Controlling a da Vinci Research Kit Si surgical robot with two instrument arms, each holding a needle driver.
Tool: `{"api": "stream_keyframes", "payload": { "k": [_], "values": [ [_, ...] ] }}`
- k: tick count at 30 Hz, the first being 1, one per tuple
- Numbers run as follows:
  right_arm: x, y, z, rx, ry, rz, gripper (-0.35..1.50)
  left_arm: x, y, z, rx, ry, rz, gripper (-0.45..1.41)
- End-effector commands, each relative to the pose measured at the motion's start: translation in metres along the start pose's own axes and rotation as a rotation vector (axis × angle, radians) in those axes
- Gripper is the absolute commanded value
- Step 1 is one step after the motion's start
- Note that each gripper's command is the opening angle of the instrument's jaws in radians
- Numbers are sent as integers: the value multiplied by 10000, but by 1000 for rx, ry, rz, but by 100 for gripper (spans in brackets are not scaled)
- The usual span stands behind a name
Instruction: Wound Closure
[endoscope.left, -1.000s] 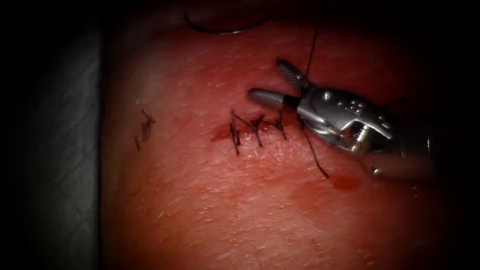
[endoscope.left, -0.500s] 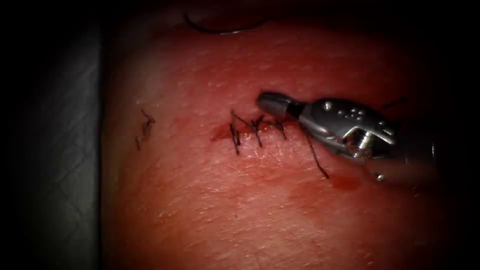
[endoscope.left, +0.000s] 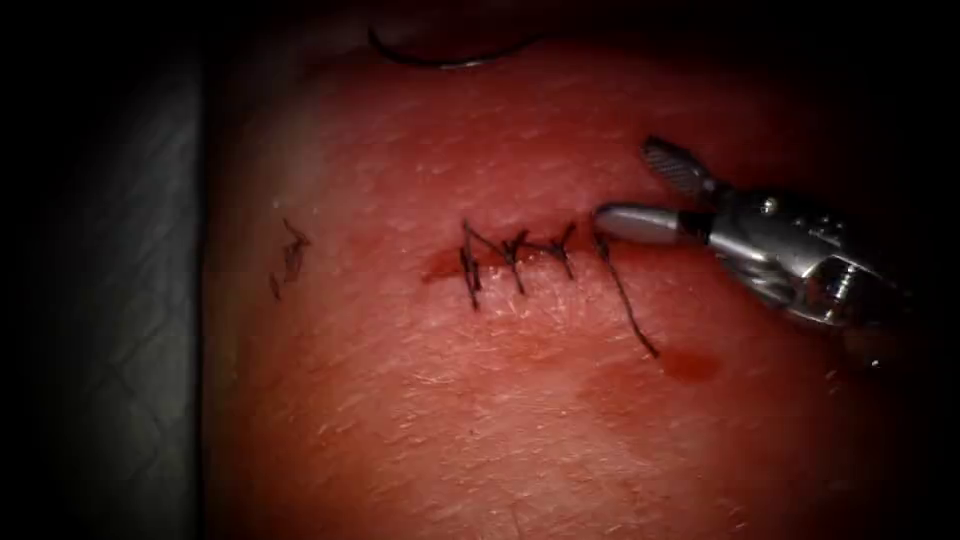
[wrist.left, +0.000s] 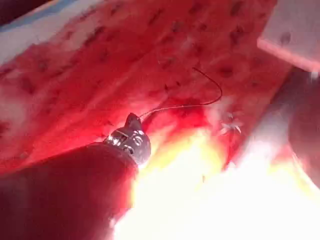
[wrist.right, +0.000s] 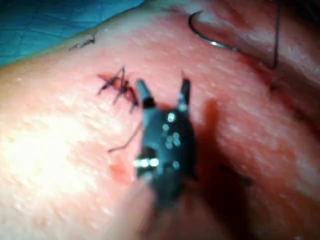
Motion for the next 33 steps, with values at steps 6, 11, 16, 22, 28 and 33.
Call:
{"api": "stream_keyframes", "payload": {
  "k": [6, 11, 16, 22, 28, 33],
  "values": [
    [-25, 16, -60, -18, -23, -6, 138, -54, 86, 14, -77, -25, -11, -45],
    [-33, 15, -76, -13, -21, -14, 135, -79, 133, -1, -126, -47, 0, -45],
    [-44, 12, -77, -13, -21, -23, 135, -102, 175, -26, -188, -54, 14, -45],
    [-51, 12, -73, -14, -29, -29, 135, -118, 180, -58, -283, -44, 23, -45],
    [-52, 12, -73, -12, -34, -31, 135, -136, 186, -83, -378, -36, -46, -27],
    [-53, 14, -71, -13, -37, -32, 135, -152, 185, -103, -485, 76, -178, 79]
  ]
}}
